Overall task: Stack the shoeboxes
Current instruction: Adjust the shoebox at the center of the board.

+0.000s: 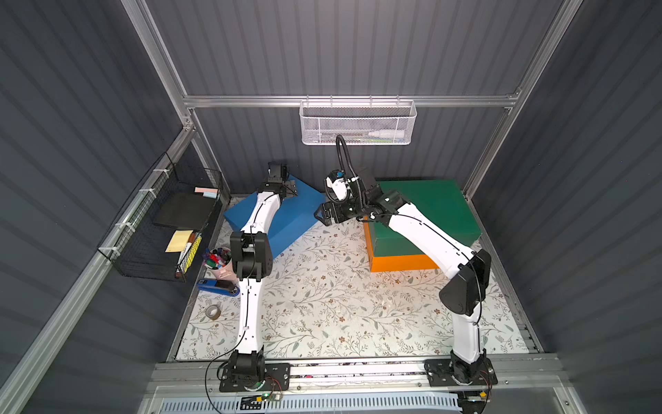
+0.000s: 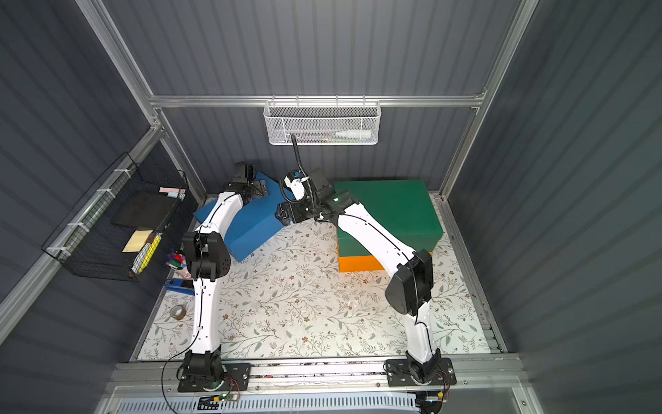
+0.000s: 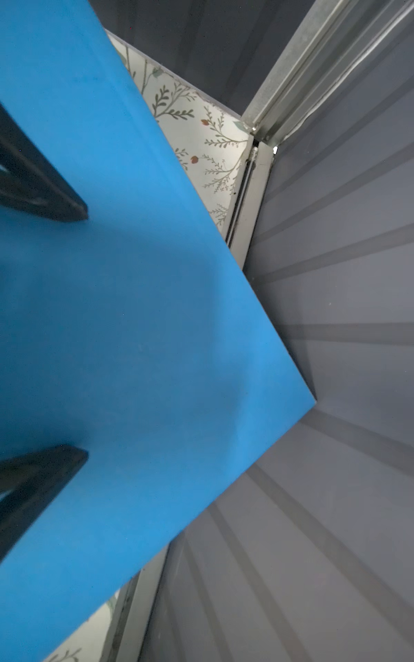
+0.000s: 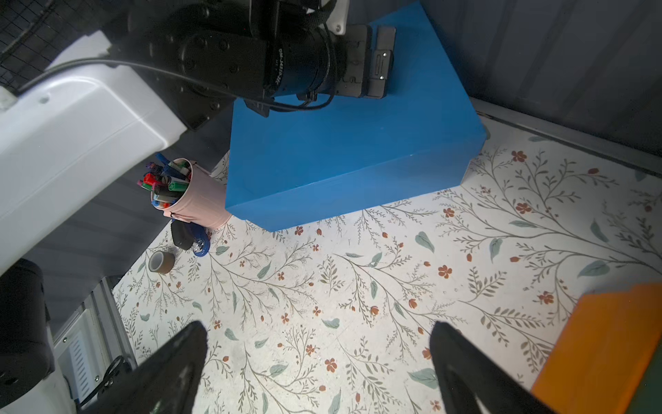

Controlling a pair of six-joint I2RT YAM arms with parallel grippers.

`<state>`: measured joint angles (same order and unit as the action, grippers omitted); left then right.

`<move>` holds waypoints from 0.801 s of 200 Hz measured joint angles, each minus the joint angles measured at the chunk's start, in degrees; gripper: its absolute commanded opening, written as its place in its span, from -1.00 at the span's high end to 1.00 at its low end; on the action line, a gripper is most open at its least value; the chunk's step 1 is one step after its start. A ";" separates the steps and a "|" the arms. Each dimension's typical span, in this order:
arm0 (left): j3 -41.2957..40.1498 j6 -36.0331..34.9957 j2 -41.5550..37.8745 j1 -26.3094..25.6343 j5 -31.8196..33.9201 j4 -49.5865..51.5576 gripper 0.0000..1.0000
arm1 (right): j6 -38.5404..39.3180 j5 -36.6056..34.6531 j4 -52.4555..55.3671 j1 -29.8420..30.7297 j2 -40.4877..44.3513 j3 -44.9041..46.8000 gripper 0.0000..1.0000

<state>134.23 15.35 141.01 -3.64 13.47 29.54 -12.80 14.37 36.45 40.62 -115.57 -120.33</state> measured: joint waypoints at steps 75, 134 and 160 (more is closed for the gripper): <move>-24.85 -1.70 -14.47 -1.88 -8.50 -9.97 -0.99 | 0.02 0.42 -0.76 0.24 0.22 0.79 -0.98; -39.93 -2.08 -24.98 -6.05 -13.09 -13.46 -0.99 | -0.02 0.15 -0.94 0.42 0.35 1.44 -0.98; -45.92 -1.09 -29.86 -6.08 -15.06 -13.84 -0.99 | -0.28 -0.90 -0.83 0.42 0.35 1.40 -0.98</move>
<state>88.31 14.26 111.15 -9.72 -1.58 15.70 -13.08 13.47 35.62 41.04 -115.22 -118.93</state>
